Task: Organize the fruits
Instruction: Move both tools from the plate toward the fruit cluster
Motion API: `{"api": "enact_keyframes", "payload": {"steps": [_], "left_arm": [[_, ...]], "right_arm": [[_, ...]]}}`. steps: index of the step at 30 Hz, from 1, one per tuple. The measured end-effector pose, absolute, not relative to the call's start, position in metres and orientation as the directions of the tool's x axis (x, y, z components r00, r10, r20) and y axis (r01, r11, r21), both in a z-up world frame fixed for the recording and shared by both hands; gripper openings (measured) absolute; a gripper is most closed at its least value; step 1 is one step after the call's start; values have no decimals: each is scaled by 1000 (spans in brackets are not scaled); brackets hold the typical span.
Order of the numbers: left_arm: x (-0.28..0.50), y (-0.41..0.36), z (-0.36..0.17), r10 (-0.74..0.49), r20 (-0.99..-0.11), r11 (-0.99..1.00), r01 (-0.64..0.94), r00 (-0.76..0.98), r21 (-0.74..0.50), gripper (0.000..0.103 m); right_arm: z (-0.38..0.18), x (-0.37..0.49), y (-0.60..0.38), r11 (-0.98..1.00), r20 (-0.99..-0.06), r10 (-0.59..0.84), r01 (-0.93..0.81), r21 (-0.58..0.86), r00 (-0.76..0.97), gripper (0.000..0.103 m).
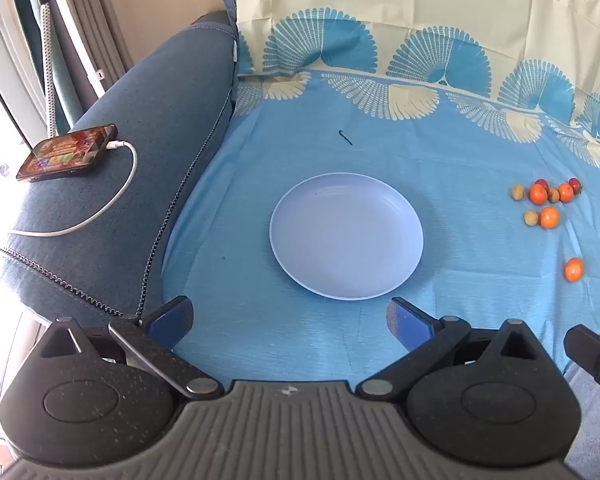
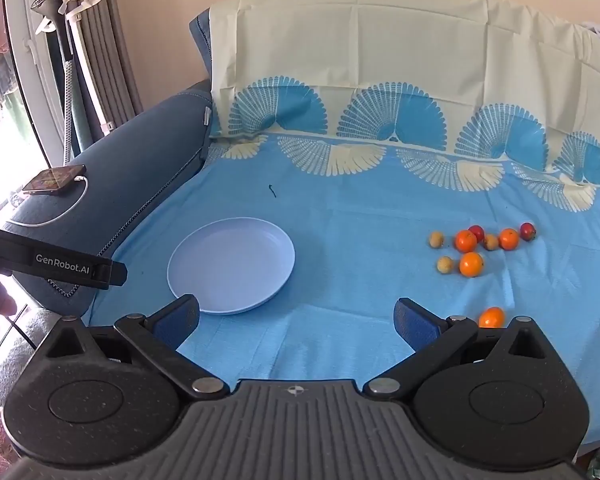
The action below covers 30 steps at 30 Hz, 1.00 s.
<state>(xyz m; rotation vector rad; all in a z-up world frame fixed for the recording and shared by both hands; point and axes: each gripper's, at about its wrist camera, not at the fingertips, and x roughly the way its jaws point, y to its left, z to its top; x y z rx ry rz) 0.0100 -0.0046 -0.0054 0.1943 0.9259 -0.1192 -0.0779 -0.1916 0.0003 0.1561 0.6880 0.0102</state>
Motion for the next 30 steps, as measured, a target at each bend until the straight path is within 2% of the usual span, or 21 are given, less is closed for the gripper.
{"api": "enact_keyframes", "payload": {"steps": [16, 18, 26, 30], "left_arm": [[24, -43, -19, -19, -819, 962, 235, 573, 142, 103], [28, -53, -23, -36, -845, 957, 261, 533, 124, 103], [57, -126, -43, -71, -790, 916, 353, 609, 190, 103], [70, -143, -47, -18, -788, 923, 314, 615, 224, 103]], "right_arm": [[-17, -52, -201, 981, -642, 43, 88, 172, 766, 102], [-20, -47, -210, 980, -638, 31, 102, 171, 769, 102], [-43, -33, -255, 961, -682, -56, 226, 162, 729, 102], [-52, -22, -278, 953, -705, -45, 242, 182, 708, 102]]}}
